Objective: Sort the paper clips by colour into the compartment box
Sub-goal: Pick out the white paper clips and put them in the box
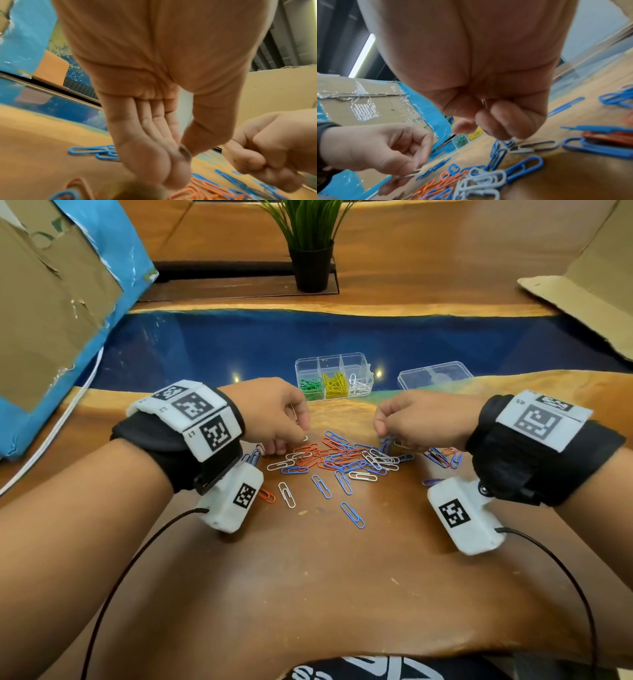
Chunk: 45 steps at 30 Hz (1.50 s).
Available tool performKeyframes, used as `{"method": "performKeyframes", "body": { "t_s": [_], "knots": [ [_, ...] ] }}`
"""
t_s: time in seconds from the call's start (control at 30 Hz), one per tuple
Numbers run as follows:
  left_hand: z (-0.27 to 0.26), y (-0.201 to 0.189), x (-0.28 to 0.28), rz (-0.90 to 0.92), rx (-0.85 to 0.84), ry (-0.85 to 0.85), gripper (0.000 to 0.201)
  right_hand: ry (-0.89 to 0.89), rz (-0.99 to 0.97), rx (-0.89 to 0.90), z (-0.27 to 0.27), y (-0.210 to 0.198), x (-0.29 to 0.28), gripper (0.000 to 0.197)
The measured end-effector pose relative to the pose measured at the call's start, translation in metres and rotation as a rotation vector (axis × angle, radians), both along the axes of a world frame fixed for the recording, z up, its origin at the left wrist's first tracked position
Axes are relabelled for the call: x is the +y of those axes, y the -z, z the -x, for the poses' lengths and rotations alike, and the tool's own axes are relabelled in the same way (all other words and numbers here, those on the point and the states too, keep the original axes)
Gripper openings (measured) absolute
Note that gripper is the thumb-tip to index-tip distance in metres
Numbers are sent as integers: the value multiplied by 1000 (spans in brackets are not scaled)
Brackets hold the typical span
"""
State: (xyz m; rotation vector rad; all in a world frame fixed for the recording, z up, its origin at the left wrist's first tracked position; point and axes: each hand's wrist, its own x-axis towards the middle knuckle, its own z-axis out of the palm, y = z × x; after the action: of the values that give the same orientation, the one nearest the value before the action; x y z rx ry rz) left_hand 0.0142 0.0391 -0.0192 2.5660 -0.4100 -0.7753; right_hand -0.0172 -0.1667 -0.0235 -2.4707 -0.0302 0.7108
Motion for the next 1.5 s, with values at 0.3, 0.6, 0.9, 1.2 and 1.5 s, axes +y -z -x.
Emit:
{"method": "performKeyframes", "body": {
  "t_s": [0.3,0.6,0.9,1.2,1.5],
  "knots": [
    [4,1,1,156,87,-86,25,-175,279,-117,12,-1,0,12],
    [13,1,9,-222,-136,100,20,-146,223,-114,9,-3,2,12],
    [15,1,11,-282,-192,146,7,-75,-55,-14,8,-6,1,16],
    [18,3,16,-201,-139,99,5,91,-176,88,7,0,-3,27],
    [15,2,18,-339,-198,154,1,-152,297,-124,14,-1,3,14]
  ]
}}
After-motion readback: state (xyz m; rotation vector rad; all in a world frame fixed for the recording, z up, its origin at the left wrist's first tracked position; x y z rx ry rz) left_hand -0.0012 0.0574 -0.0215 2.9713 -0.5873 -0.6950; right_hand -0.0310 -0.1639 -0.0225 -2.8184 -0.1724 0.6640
